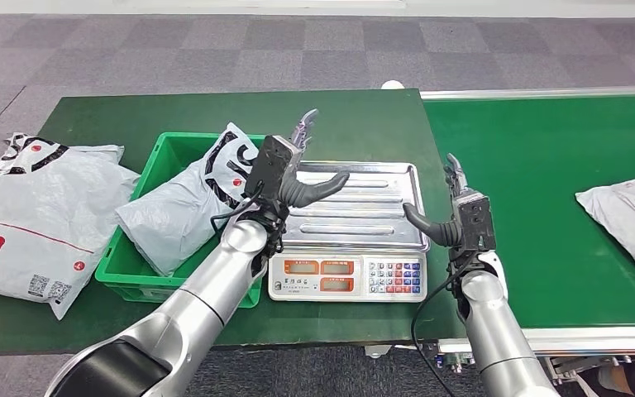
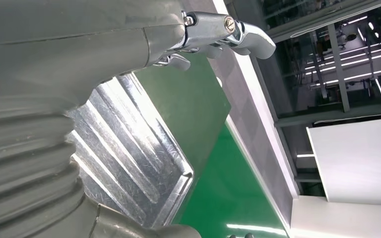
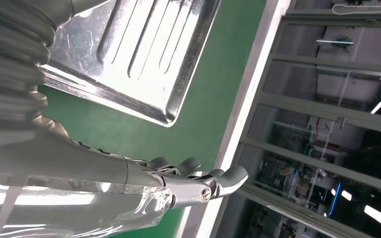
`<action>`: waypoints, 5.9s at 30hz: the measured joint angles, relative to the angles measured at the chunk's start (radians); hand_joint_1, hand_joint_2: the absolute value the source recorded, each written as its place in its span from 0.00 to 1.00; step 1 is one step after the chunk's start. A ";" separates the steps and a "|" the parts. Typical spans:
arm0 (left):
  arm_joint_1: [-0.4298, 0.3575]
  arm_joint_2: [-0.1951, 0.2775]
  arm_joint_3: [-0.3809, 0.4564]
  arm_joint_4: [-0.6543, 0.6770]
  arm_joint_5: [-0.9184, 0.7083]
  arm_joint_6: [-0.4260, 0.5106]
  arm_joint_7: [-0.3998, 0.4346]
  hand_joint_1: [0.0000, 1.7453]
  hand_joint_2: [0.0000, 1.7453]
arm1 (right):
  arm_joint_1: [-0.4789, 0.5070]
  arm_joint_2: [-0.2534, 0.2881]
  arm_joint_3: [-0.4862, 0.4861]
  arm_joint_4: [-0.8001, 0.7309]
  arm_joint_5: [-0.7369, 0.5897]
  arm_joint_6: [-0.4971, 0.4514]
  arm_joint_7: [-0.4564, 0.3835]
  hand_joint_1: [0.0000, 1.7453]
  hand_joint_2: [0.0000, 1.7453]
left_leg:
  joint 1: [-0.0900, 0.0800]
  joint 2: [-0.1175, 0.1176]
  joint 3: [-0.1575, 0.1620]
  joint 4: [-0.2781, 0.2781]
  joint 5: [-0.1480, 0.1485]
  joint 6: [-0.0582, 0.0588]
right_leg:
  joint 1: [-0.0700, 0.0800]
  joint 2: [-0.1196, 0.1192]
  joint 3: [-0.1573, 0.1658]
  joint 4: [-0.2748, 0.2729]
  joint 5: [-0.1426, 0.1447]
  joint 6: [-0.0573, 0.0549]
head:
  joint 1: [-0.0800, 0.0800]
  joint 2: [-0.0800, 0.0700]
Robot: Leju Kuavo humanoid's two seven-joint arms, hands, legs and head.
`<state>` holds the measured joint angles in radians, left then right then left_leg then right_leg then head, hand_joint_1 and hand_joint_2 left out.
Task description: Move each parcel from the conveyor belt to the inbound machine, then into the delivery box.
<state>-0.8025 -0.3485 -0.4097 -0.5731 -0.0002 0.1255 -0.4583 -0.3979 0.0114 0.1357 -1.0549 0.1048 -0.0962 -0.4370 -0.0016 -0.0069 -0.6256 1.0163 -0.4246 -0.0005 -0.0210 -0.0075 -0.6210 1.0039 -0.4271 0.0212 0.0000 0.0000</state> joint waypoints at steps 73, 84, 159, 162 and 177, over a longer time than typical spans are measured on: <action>0.015 0.012 -0.047 0.058 0.019 -0.036 -0.025 0.00 1.00 | 0.043 -0.033 0.000 -0.022 0.020 -0.007 -0.006 0.00 1.00 | 0.000 0.000 0.000 0.000 0.000 0.000 | 0.000 0.000 0.000 0.000 0.000 0.000 | 0.000 0.000; 0.016 0.018 -0.047 0.057 0.020 -0.036 -0.031 0.00 1.00 | 0.063 -0.034 0.000 -0.041 0.014 -0.016 -0.013 0.00 1.00 | 0.000 0.000 0.000 0.000 0.000 0.000 | 0.000 0.000 0.000 0.000 0.000 0.000 | 0.000 0.000; 0.022 -0.013 -0.139 0.059 0.081 -0.133 0.033 0.00 1.00 | 0.059 -0.368 -0.352 0.373 0.755 -0.598 0.248 0.00 1.00 | -0.003 0.000 0.000 0.000 -0.005 0.004 | -0.003 -0.001 0.000 -0.001 -0.002 0.003 | 0.000 0.000; 0.022 -0.010 -0.139 0.058 0.069 -0.132 0.028 0.00 1.00 | 0.035 -0.372 -0.385 0.428 0.811 -0.591 0.273 0.00 1.00 | -0.003 0.000 0.000 0.000 -0.005 0.004 | -0.003 0.000 0.000 -0.001 -0.002 0.003 | 0.000 0.000; 0.022 0.014 -0.091 0.057 -0.002 -0.135 0.010 0.00 1.00 | -0.082 -0.364 -0.471 0.665 0.737 -0.324 0.369 0.00 1.00 | -0.003 0.000 -0.001 0.000 -0.004 0.004 | -0.003 -0.001 0.001 -0.001 -0.002 0.003 | 0.000 0.000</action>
<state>-0.7802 -0.3343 -0.5012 -0.5157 -0.0017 -0.0091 -0.4479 -0.4800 -0.3525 -0.3352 -0.3900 0.8413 -0.4205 -0.0681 -0.0048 -0.0069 -0.6263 1.0165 -0.4289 0.0039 -0.0241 -0.0081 -0.6205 1.0033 -0.4293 0.0242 0.0000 0.0000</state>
